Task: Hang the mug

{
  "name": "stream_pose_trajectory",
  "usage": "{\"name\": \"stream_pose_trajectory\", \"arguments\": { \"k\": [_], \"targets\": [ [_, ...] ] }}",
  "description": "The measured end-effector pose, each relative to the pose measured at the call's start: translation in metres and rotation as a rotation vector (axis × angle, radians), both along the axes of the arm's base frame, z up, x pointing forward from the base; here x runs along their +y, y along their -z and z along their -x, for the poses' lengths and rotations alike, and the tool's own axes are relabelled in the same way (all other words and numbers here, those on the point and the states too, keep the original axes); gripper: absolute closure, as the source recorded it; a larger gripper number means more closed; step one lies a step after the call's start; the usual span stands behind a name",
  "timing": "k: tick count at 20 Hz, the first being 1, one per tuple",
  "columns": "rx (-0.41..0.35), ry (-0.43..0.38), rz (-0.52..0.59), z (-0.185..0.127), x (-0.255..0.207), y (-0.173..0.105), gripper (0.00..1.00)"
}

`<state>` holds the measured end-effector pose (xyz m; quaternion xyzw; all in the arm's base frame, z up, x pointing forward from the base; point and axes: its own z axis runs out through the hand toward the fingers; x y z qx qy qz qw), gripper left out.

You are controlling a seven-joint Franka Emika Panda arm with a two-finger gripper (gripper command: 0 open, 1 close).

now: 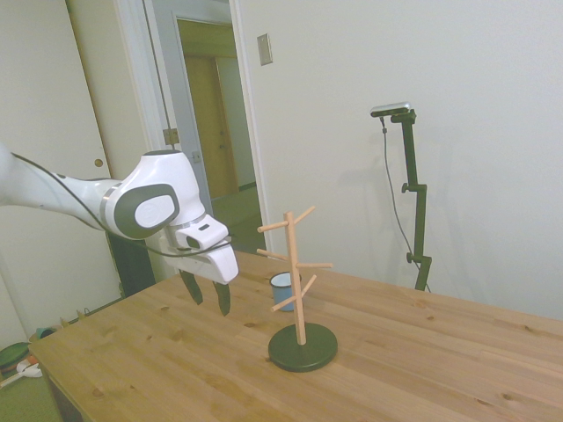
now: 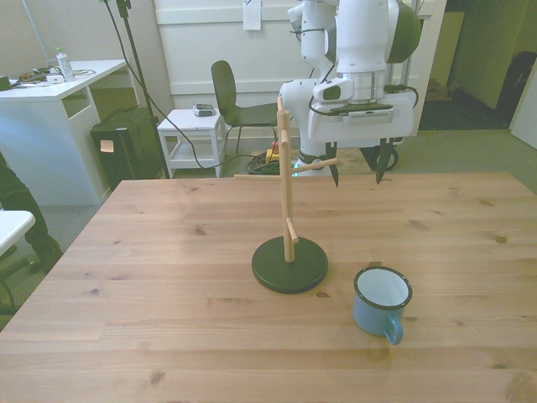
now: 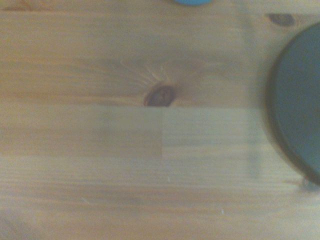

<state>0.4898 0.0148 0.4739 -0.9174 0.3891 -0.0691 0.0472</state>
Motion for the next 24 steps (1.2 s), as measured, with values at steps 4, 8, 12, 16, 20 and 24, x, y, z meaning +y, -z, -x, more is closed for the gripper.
{"name": "stream_pose_trajectory", "arguments": {
  "k": [4,8,12,16,20,24],
  "targets": [
    [0.009,0.001,-0.004,-0.036,0.005,-0.011,0.00],
    [0.021,-0.002,0.005,-0.063,0.015,-0.013,0.00],
    [0.020,-0.004,0.018,-0.083,0.029,-0.013,0.00],
    [0.022,-0.003,0.028,-0.100,0.040,-0.016,0.00],
    [0.018,0.012,0.026,-0.117,0.037,-0.020,0.00],
    [0.016,0.035,0.032,-0.132,0.023,-0.028,0.00]
  ]
}}
